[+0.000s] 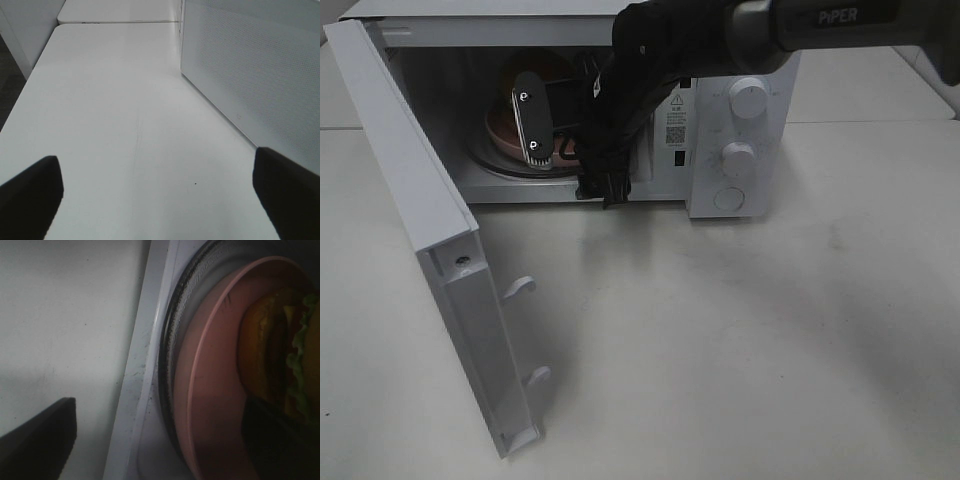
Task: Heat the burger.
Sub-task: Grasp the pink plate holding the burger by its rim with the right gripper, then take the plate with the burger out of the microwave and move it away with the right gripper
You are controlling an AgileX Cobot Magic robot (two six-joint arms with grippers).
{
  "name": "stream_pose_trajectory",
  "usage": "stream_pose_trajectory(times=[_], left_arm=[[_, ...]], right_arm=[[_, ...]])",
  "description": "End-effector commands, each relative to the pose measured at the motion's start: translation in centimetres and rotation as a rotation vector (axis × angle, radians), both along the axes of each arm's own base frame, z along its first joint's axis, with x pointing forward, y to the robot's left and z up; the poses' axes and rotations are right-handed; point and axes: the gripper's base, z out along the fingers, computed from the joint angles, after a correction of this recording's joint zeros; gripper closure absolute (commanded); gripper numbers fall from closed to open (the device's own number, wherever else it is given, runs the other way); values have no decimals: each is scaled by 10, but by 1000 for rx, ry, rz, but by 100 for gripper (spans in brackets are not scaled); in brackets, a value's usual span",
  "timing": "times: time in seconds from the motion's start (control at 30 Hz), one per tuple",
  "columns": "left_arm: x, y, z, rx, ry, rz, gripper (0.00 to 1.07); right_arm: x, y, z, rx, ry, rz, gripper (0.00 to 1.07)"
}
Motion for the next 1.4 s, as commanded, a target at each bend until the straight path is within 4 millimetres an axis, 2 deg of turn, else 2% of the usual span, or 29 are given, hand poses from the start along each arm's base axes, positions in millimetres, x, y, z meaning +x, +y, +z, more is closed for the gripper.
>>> stream_pose_trajectory(times=[0.03, 0.53, 0.8, 0.83, 0.9, 0.93, 0.97, 1.0, 1.03, 1.07, 1.1, 1.13, 1.17, 1.4], left_arm=[[-3, 0, -1, -4, -25, -6, 9], [-3, 0, -1, -4, -25, -6, 9], [-3, 0, -1, -4, -25, -6, 9], [-3, 0, -1, -4, -25, -6, 9], [-3, 0, -1, -4, -25, -6, 9], [-3, 0, -1, -4, -25, -6, 9], [-3, 0, -1, -4, -25, -6, 9], [-3, 0, -1, -4, -25, -6, 9], [-3, 0, -1, -4, -25, -6, 9], [-3, 0, -1, -4, -25, -6, 9], [-3, 0, -1, -4, -25, -6, 9], [-3, 0, -1, -4, -25, -6, 9], [-3, 0, -1, -4, -25, -6, 9], [-3, 0, -1, -4, -25, -6, 9]], right_arm=[[8, 7, -4, -10, 31, -13, 25], [33, 22, -1, 22, 24, -59, 29], [41, 21, -16, 12, 53, -82, 40], [42, 21, -20, 12, 59, -89, 45], [45, 17, -22, 14, 63, -102, 48], [46, 17, -25, 13, 67, -103, 56], [46, 17, -25, 13, 67, -103, 56], [46, 16, -27, 7, 70, -102, 68], [46, 16, -27, 7, 70, -102, 68], [46, 16, -27, 5, 71, -102, 77], [46, 16, -27, 5, 71, -102, 96], [46, 16, -27, 5, 71, -102, 96], [45, 17, -27, 5, 71, -101, 107], [44, 17, -25, 5, 77, -99, 107]])
